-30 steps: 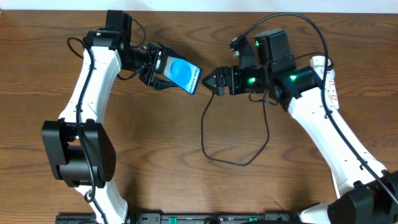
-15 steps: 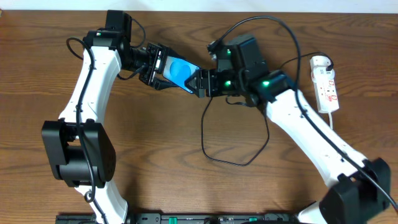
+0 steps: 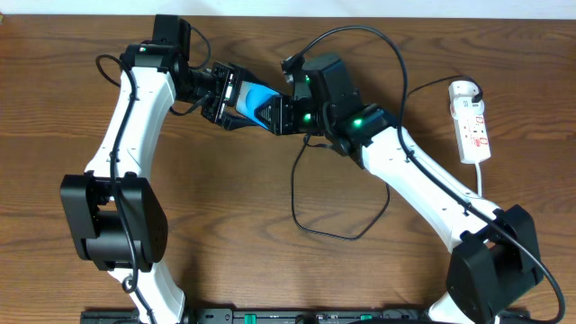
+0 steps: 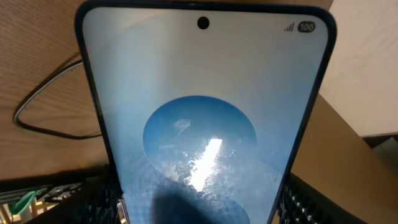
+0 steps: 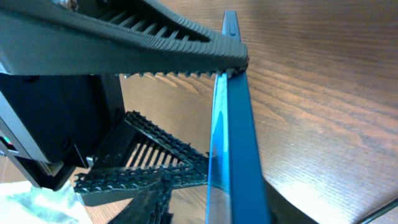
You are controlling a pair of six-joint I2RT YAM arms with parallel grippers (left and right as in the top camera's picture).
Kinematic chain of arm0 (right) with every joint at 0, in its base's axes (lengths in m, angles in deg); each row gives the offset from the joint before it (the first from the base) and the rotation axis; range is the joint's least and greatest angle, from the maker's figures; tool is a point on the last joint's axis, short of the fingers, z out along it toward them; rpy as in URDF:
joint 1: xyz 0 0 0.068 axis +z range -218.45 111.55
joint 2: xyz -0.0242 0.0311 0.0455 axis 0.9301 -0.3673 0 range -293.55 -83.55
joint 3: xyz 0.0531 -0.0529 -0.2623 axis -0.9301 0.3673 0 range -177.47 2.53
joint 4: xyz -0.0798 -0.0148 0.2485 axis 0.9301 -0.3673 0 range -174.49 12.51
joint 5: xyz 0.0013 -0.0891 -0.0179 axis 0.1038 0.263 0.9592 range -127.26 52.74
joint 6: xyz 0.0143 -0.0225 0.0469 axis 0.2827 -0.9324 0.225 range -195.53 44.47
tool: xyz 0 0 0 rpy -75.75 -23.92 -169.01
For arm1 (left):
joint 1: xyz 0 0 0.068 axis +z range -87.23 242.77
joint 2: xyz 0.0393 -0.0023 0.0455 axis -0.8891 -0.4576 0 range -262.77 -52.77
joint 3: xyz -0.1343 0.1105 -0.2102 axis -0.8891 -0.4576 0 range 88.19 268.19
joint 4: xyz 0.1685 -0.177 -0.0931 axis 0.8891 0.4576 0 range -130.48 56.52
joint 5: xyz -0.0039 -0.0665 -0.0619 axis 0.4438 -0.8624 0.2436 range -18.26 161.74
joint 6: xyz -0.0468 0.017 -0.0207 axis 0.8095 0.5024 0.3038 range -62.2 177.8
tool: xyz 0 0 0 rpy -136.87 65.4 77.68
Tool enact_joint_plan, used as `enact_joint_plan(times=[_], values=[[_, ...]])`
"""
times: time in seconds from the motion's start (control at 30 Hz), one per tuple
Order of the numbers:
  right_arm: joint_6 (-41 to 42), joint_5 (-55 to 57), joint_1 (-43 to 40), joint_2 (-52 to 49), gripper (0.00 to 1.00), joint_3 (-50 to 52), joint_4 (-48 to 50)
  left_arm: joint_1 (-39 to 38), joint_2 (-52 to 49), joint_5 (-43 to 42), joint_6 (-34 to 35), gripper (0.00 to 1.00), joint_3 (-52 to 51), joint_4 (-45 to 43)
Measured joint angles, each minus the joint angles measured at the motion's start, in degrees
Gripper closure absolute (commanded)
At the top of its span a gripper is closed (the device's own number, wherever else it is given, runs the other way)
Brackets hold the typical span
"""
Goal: Plug charger to phone and switch on socket
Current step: 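Release the left gripper and pull the phone right with the right gripper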
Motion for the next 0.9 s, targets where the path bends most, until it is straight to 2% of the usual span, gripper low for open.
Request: enact_joint_plan(times=[0.57,0.8,0.83,0.9], values=[[5.1,2.5,0.2,0.0,0.95,0.1,0.9,0.1,0.0,0.0,2.4,0.42,0.0,-0.2],[6.6,2.8,0.1,-0.1,0.98,0.3,1.3,0.2,0.0,0.0,2.6,0.41,0.0,-0.5],[6.7,2.8,0.1,-0.1,0.98,0.3,1.3,0.2,0.0,0.0,2.6,0.4,0.0,-0.5],[6.9,2.8,0.1,-0.1,0.99,0.3,1.3,0.2,0.0,0.0,2.6,0.29,0.0,-0.5]])
